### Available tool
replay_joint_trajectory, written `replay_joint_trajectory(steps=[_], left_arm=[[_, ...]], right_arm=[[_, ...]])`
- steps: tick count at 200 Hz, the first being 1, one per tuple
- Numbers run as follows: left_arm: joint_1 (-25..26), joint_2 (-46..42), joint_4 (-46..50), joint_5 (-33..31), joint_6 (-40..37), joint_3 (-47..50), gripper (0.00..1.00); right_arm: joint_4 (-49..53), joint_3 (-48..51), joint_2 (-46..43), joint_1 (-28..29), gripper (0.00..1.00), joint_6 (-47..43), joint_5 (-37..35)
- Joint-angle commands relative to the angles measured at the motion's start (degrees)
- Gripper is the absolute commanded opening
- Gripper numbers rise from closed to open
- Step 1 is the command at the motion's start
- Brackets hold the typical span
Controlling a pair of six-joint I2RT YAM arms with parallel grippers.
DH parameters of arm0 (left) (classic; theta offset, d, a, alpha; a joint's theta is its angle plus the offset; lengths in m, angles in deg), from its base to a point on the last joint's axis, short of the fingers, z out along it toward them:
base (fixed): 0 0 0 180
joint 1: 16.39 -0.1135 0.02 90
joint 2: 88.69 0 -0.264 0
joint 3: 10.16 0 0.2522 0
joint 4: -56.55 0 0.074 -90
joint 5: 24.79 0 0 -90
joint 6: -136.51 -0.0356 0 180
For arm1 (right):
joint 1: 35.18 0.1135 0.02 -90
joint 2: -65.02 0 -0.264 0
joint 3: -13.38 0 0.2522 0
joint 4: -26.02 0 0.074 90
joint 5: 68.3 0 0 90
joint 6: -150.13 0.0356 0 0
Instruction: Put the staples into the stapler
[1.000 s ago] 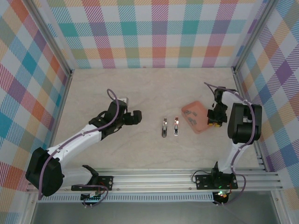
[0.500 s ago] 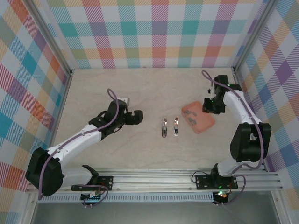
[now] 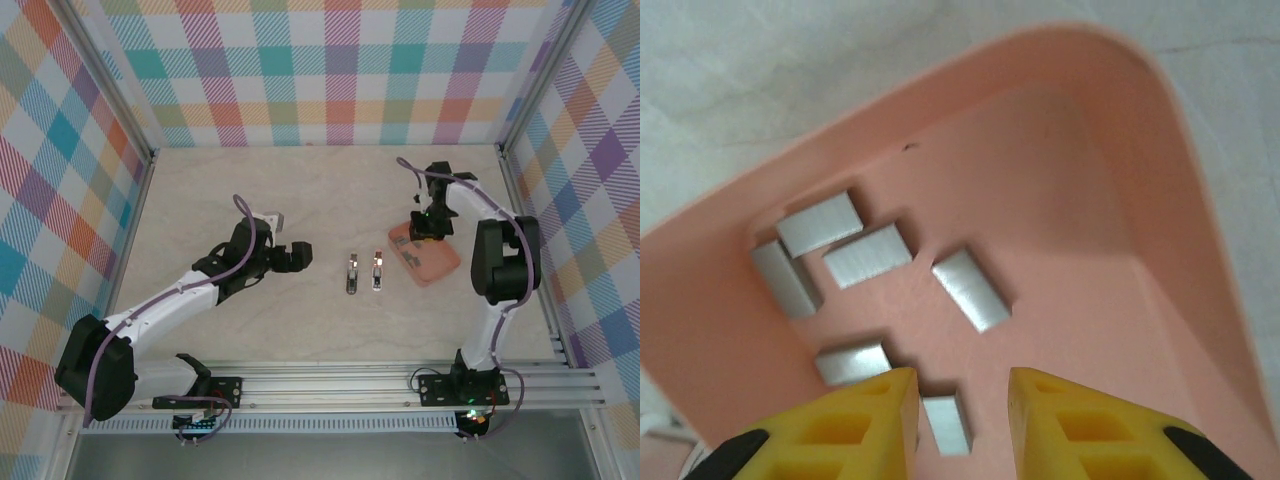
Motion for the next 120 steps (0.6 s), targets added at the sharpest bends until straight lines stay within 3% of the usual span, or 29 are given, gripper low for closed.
replay_joint_trajectory(steps=[1,60,120], left_arm=[[-0.6,-0.3,-2.1,0.9,-0.5,0.6,1.00],[-0.6,1.2,-1.6,0.7,-0.7,-0.8,1.00],[-0.6,1.7,-1.6,0.9,-0.4,-1.1,1.00]], right_arm=[[-1.3,-2.4,1.4,0.6,0.30,-1.9,-0.5],[-2.4,-3.3,4.7,1.0,0.34,-3.3,-2.7],[-3.5,-3.0,5.8,1.2,0.33,-4.2,-0.6]])
